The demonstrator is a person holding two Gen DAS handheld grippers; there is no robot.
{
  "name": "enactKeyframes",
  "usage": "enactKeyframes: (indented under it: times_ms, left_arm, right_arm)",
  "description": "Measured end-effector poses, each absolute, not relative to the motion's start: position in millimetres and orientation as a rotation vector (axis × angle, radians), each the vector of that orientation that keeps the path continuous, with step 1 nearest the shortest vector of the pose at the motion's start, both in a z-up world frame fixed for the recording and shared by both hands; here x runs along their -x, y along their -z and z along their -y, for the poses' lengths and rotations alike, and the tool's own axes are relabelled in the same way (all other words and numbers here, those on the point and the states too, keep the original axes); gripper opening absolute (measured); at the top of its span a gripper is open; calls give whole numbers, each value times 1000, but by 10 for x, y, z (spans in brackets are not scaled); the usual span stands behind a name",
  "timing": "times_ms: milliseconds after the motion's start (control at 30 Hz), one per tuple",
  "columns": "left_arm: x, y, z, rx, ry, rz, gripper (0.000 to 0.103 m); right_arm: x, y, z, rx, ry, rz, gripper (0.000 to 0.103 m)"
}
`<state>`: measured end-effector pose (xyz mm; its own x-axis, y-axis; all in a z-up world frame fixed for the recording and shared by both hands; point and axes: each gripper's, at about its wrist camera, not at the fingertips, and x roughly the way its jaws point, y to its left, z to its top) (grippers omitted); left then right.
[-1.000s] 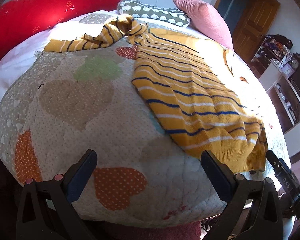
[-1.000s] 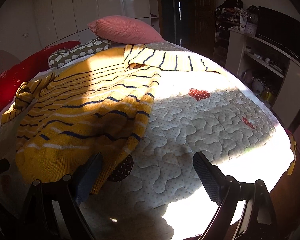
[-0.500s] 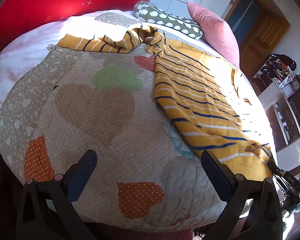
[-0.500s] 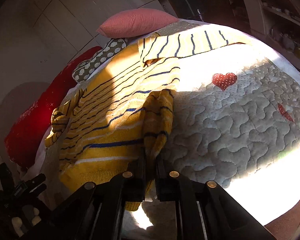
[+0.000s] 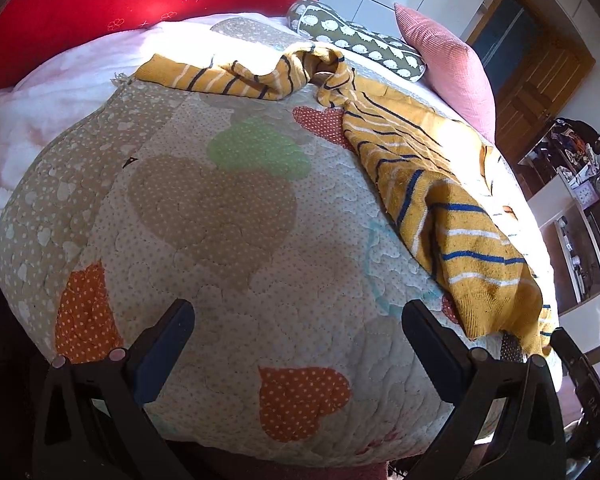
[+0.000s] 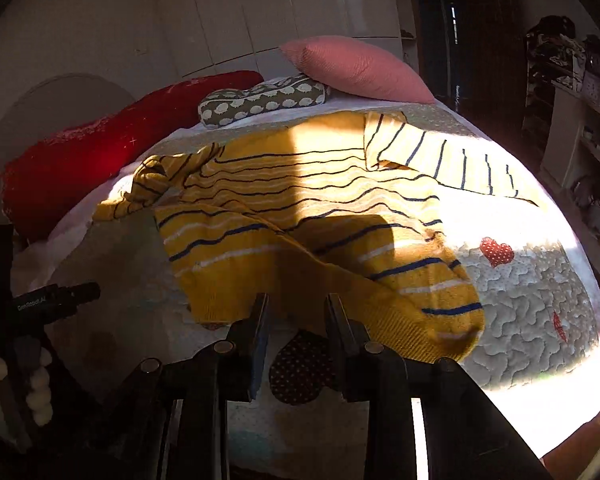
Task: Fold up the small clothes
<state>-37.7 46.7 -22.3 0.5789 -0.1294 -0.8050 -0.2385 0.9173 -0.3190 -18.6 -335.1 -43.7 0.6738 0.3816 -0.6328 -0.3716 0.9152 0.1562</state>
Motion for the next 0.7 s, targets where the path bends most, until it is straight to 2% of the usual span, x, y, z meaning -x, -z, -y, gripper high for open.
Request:
enactKeyframes:
  times_ms: [167,267,300,333,367,433,600,700]
  left_arm:
    - [449,237,-576,429,-78,-955,103]
    - [504,199,-669,422,-92,-936,103]
    - [523,185,-713,423,-98,-929,103]
    - [541,168,-764,425,-106,-922,103]
    - [554,147,-816,429,-114,-913,103]
    - [589,98,-928,435,-129,-889,103]
    - [679,-57,-1174,463,-145,-831,103]
    - [738,-150,-1288,491,-160,-799,103]
  right_arm:
    - [26,697,2343,237,-574,-708,30]
    - [-222,975,2091,289,-606,-814,30]
    - [-257,1053,2047,307,-616,-836,23]
    - [-283,1101,2029,319,-603,-849,11]
    - [-311,1115,2042,308,-580,-860,4]
    - [-389,1062,2169,171,-605,-911,1]
    - [-264,904,2252,-202,-880,-1043,1]
    - [53,827,1904,-157,-1028,-1075,1]
